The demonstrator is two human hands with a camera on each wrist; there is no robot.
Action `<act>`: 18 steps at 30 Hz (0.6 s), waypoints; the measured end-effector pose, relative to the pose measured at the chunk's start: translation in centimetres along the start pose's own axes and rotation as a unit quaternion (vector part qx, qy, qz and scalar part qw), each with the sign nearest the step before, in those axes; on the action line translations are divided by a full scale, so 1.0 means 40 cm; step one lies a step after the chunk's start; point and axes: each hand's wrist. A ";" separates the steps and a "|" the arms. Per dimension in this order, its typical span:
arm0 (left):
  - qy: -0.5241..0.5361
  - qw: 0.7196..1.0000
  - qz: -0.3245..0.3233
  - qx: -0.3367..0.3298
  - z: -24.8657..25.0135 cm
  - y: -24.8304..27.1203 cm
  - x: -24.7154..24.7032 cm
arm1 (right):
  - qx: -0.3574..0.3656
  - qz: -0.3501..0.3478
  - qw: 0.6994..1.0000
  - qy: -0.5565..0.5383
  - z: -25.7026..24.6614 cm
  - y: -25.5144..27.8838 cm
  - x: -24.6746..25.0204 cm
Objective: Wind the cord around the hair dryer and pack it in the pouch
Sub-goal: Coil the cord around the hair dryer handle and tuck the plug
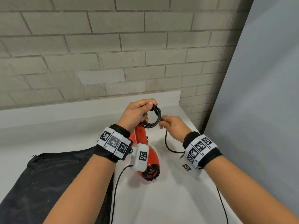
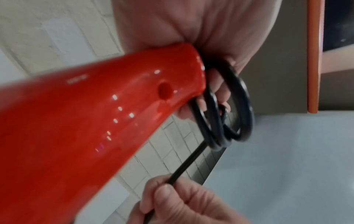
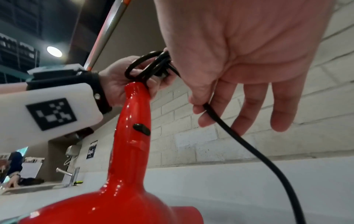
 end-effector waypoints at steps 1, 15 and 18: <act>-0.008 1.000 0.003 -0.002 0.001 0.000 -0.001 | 0.000 -0.002 1.000 0.008 0.002 -0.003 0.003; -0.023 1.000 0.010 0.003 0.006 0.011 0.005 | 0.070 0.058 0.994 -0.063 -0.044 -0.039 0.057; -0.061 0.998 -0.033 -0.004 0.012 0.012 0.020 | 0.078 0.084 0.992 -0.049 -0.062 -0.048 0.069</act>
Point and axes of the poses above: each hand's wrist, its own y-axis away from the middle knuckle, its own x-axis out of the back of the hand, z = x × y, and after that the axes turned 4 degrees about -y, right-handed
